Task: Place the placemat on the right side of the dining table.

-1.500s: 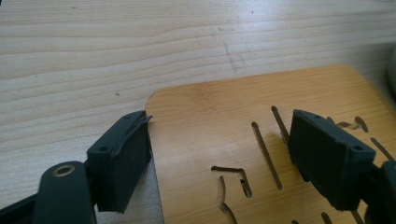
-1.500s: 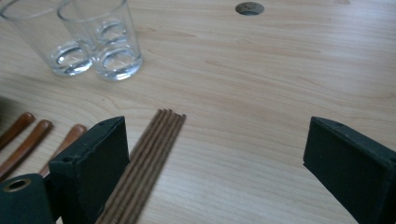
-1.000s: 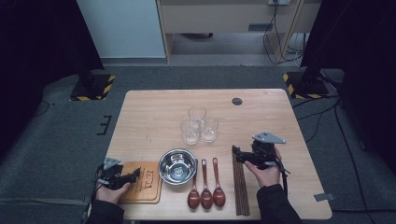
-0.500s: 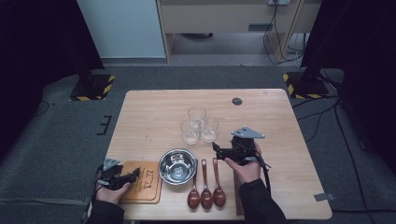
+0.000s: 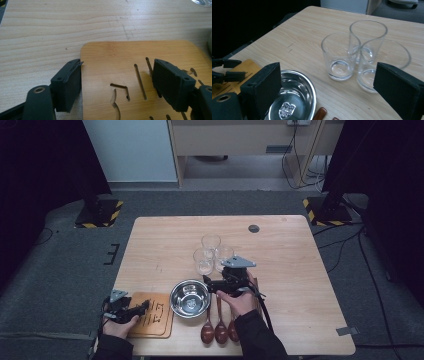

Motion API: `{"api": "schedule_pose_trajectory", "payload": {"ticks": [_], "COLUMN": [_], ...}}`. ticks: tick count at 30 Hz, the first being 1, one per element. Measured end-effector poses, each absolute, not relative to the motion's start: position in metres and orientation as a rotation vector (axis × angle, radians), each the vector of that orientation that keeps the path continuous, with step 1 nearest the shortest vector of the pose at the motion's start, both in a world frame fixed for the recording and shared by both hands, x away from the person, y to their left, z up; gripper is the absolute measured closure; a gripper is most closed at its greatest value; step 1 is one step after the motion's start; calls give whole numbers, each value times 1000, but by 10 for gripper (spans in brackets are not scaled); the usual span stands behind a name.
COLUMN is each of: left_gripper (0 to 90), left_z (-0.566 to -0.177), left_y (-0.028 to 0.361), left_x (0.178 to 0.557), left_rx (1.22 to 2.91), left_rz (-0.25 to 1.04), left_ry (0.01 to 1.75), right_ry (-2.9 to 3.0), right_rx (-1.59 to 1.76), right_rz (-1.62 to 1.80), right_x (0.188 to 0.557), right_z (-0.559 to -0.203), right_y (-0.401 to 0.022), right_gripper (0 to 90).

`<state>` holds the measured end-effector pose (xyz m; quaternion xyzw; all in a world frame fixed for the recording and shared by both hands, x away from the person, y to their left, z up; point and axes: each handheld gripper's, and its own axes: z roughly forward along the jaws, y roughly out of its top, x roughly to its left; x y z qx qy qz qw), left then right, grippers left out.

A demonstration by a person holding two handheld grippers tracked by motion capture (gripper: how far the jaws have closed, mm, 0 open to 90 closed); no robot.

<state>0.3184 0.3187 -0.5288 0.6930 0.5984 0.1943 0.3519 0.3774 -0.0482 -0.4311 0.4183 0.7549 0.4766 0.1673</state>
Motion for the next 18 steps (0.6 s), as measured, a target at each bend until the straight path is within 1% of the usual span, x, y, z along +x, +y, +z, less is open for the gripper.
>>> {"api": "schedule_pose_trajectory", "payload": {"ticks": [18], "left_gripper": [243], "left_z": [-528], "left_y": [322], "left_x": [318], "left_rx": [1794], "left_rz": [499], "left_ry": [1558], "right_ry": [2212], "right_rx": [1114], "right_rz": [1390], "right_x": [378], "right_z": [-425], "right_y": [-5], "right_gripper": [85]}}
